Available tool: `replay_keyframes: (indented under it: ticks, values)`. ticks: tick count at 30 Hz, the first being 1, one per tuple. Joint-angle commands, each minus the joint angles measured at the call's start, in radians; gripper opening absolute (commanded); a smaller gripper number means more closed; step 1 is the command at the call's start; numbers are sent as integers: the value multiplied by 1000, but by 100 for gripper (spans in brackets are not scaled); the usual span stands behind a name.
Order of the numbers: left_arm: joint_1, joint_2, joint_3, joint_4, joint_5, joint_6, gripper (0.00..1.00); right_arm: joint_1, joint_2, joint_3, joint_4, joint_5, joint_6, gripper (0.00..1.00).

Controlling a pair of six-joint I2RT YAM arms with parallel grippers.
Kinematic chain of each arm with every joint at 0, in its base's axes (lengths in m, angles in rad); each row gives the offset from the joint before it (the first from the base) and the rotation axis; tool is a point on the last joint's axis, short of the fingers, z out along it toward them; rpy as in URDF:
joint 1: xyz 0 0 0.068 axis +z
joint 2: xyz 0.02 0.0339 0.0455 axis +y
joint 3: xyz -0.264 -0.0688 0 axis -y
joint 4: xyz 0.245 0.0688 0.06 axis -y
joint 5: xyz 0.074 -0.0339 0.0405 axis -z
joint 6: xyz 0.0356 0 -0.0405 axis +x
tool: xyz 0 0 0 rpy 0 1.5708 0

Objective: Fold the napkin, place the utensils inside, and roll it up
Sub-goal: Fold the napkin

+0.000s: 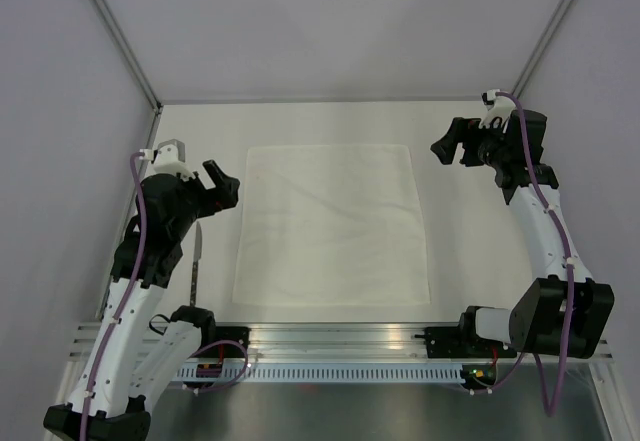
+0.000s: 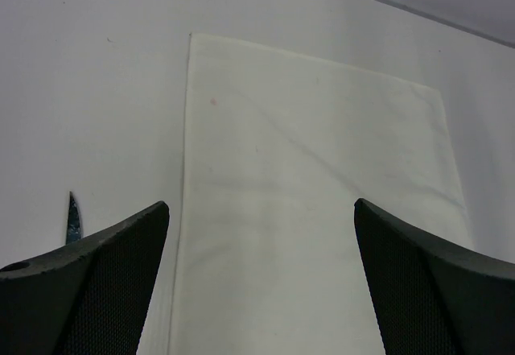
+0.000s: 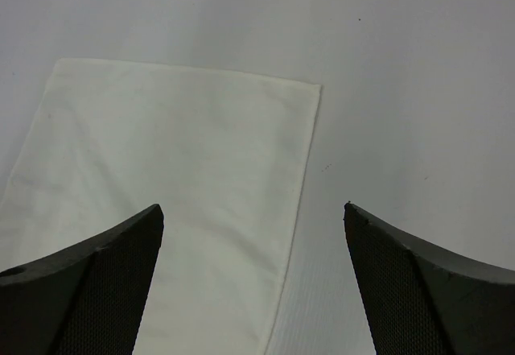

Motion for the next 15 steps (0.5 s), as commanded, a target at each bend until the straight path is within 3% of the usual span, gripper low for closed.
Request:
replay_keyframes:
  ticks: [1,12,15]
  values:
    - [3,1,7,-1,35,48,100,-6,-25,-2,3,7,5,98]
    - [-6,58,44,10,84,31,98,-7,-27,-5,-19,-19,-33,98]
    - [-109,103,71,26,26,7,97,-7,-10,24,-52,-35,-38,98]
